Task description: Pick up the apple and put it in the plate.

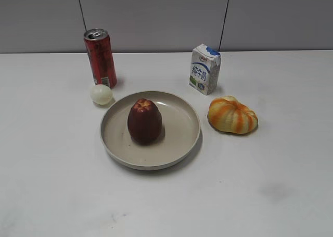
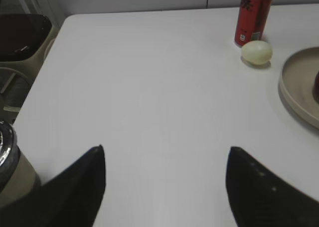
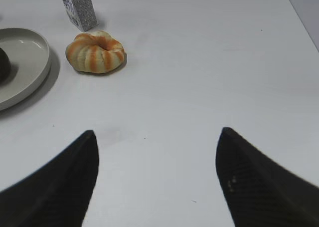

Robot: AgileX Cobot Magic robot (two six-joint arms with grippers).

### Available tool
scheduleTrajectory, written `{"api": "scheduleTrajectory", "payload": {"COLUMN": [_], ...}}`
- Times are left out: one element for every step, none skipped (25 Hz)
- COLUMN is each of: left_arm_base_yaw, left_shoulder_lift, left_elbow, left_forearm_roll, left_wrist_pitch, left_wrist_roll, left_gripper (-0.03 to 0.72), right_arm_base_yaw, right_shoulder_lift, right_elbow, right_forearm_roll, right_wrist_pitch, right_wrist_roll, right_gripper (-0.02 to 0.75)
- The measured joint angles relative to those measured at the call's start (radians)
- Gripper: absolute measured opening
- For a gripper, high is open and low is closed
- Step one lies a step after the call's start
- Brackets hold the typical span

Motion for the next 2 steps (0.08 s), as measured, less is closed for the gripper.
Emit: {"api": "scheduleTrajectory", "payload": {"left_arm_base_yaw": [0.008, 0.017], "left_shoulder_lift": [-0.015, -0.022], "left_elbow": [0.000, 0.000], "left_forearm_roll": [0.000, 0.000], "left_wrist_pitch": [0.000, 0.000], "left_wrist_roll": [0.000, 0.002], "left_gripper": [0.567, 0.565], "right_arm_base_yaw": [0.000, 0.000], "right_shoulder_lift": [0.000, 0.000], "right_elbow": [0.000, 0.000], "right_forearm_roll": [0.000, 0.000], "right_wrist_pitch": [0.000, 0.000], "right_wrist_roll": [0.000, 0.000], "right_gripper": [0.585, 0.585]}}
